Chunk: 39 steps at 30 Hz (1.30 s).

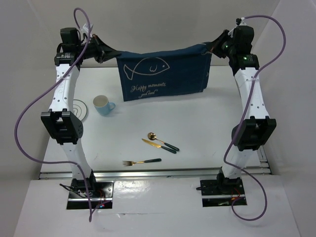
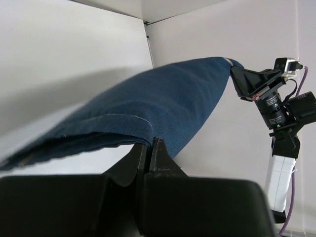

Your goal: Set the dinner table for one person

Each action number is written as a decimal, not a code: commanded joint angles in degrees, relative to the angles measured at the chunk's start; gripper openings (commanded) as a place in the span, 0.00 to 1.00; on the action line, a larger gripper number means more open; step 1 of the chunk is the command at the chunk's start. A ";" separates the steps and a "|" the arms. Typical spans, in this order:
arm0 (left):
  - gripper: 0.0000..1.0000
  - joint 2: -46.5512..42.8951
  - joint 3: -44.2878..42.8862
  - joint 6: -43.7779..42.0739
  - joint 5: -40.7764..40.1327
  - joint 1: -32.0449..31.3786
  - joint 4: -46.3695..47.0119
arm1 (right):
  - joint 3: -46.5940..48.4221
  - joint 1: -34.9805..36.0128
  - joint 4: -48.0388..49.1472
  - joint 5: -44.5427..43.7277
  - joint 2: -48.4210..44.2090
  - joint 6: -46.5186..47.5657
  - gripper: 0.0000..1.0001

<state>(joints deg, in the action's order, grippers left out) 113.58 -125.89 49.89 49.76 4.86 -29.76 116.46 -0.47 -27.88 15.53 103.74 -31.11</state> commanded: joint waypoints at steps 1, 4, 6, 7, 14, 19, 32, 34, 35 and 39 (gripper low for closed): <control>0.00 0.33 -4.11 1.61 3.94 0.59 5.49 | 6.14 -1.19 6.60 0.82 -0.48 -0.35 0.00; 0.00 0.85 -4.11 1.62 4.47 1.11 6.38 | 5.62 -1.73 7.14 1.35 -0.47 -0.35 0.00; 0.00 0.85 -3.24 1.09 4.47 1.64 6.38 | 2.56 -2.25 7.14 1.35 -0.47 -0.35 0.00; 0.00 0.85 -0.88 0.30 4.47 1.64 6.38 | 0.36 -2.25 7.14 1.35 -1.26 -0.35 0.00; 0.00 -12.99 27.59 -8.38 0.35 0.59 5.24 | -30.12 -2.25 12.06 3.27 -13.55 -1.49 0.00; 0.74 -21.81 46.14 -13.33 -3.61 -0.82 0.93 | -49.82 -2.25 12.77 8.37 -23.49 -0.88 0.46; 0.06 -8.83 28.62 -19.04 -25.56 -12.41 -13.39 | -59.36 -1.12 5.36 1.52 -28.44 4.22 0.52; 0.00 -2.95 25.62 -19.04 -28.38 -14.52 -14.71 | -56.63 0.55 5.91 1.00 -22.40 4.22 0.31; 0.00 -0.92 22.03 -19.04 -29.70 -15.14 -16.98 | -52.78 0.56 5.91 0.99 -20.01 4.22 0.14; 0.00 5.50 16.74 -19.04 -37.69 -17.51 -18.23 | -43.72 3.27 4.50 0.47 -8.14 4.22 0.00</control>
<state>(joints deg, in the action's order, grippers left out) 116.84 -105.36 31.62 20.53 -12.08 -43.64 67.13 1.15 -23.79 16.91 91.20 -27.44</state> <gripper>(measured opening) 0.043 0.033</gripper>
